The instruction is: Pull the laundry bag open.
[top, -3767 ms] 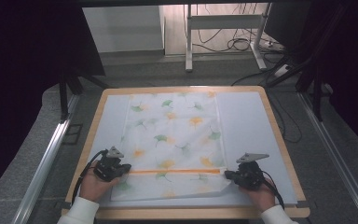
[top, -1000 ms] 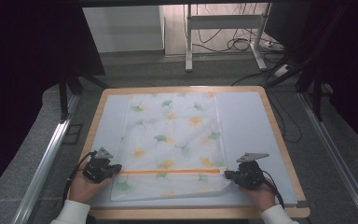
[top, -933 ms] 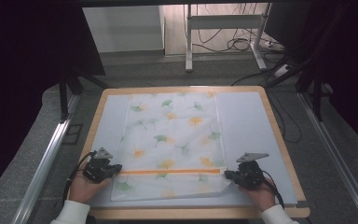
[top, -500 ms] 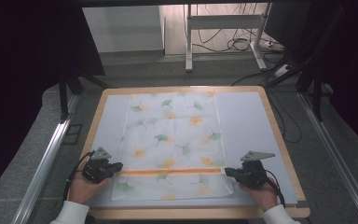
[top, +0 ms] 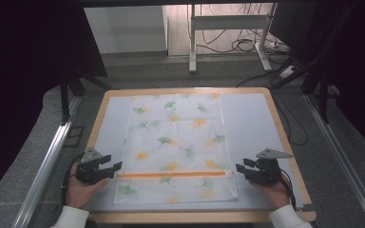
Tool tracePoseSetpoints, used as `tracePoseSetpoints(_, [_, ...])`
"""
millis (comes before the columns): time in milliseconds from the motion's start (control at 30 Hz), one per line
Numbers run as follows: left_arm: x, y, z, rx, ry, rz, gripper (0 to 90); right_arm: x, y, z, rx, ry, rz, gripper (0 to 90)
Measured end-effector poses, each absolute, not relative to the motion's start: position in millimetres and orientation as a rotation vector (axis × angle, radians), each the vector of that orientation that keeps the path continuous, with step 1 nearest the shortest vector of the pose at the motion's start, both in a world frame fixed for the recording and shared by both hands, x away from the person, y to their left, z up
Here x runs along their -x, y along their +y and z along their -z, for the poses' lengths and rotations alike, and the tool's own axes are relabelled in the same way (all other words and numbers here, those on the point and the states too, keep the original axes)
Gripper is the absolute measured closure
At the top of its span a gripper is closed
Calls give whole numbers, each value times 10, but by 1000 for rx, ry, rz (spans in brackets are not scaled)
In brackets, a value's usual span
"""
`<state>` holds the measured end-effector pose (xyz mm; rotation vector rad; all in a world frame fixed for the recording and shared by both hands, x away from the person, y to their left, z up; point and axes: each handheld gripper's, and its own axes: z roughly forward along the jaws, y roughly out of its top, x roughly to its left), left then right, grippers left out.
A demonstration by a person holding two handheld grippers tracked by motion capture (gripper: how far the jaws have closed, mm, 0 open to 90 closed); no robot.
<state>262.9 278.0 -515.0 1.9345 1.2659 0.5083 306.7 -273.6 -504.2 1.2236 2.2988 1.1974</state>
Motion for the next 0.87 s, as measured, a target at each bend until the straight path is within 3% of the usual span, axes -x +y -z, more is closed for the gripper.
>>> tracePoseSetpoints(300, [-2654,2911,5261,-1928,1308,-576,320,-3184,-3031,5084,-1300,2220,-1192,461])
tracePoseSetpoints(867, [-2658,2937,5276,-1926,1319,-558,296,-3174,-2967,5067,-1249,2236,-1209,411])
